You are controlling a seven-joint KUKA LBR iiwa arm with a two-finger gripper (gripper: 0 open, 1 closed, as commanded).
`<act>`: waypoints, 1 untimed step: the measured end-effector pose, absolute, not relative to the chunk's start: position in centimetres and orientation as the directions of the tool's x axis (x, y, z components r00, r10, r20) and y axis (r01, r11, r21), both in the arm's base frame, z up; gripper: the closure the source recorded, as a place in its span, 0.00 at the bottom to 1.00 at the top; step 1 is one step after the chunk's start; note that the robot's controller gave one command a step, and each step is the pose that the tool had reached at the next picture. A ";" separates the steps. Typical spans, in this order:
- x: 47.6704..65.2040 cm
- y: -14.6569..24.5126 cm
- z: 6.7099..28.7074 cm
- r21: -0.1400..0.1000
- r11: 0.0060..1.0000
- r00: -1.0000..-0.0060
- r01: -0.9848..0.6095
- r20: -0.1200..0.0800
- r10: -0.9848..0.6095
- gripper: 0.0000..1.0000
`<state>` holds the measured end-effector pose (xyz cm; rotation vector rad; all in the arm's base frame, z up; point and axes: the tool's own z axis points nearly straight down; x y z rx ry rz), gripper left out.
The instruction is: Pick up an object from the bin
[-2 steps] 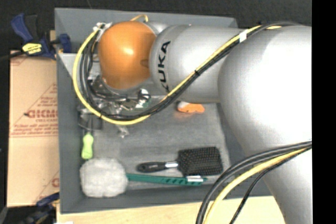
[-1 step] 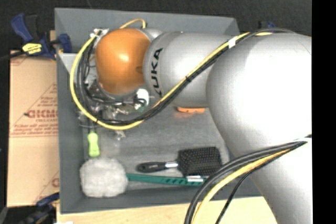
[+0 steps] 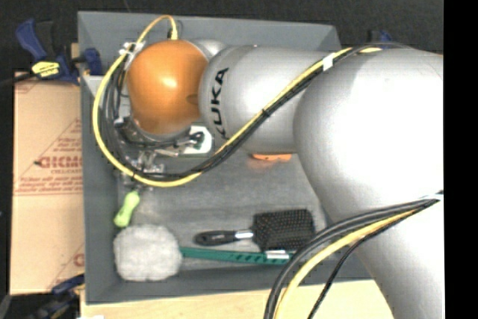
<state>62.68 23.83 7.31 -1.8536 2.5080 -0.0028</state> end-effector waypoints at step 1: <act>62.7 23.9 7.3 -0.014 0.295 -0.295 -0.955 -0.018 -0.955 1.00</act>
Offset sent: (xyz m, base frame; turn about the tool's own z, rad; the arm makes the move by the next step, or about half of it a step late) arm -0.0001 0.0001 0.0449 0.0010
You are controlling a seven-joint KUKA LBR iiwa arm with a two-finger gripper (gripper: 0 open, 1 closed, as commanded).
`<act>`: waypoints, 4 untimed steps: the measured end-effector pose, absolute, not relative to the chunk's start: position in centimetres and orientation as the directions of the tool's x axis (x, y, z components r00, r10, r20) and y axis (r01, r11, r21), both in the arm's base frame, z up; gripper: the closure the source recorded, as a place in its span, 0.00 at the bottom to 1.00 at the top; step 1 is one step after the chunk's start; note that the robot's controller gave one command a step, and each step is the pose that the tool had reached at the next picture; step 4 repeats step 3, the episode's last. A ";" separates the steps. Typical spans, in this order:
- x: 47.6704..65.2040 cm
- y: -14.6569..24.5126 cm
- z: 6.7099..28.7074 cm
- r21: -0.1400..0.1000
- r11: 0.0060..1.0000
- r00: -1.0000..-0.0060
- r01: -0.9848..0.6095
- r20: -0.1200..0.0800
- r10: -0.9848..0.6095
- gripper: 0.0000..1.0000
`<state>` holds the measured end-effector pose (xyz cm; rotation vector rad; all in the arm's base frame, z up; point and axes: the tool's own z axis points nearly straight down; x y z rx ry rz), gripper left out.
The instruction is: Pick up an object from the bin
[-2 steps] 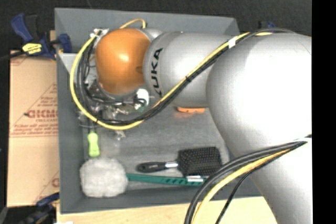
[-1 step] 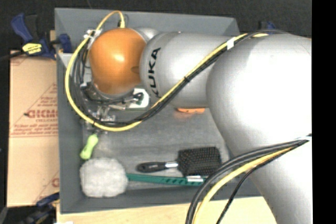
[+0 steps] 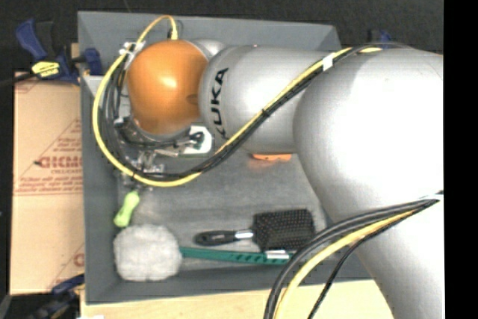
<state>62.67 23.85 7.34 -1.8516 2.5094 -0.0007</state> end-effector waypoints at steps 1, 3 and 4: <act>62.5 23.8 9.2 -0.010 0.296 -0.296 -0.955 -0.016 -0.955 1.00; 62.5 23.7 14.5 -0.009 0.302 -0.302 -0.953 -0.016 -0.953 1.00; 62.5 23.7 14.5 -0.009 0.302 -0.302 -0.953 -0.016 -0.953 1.00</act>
Offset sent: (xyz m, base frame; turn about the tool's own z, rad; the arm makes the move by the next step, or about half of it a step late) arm -0.0017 -0.0007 0.0376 0.0009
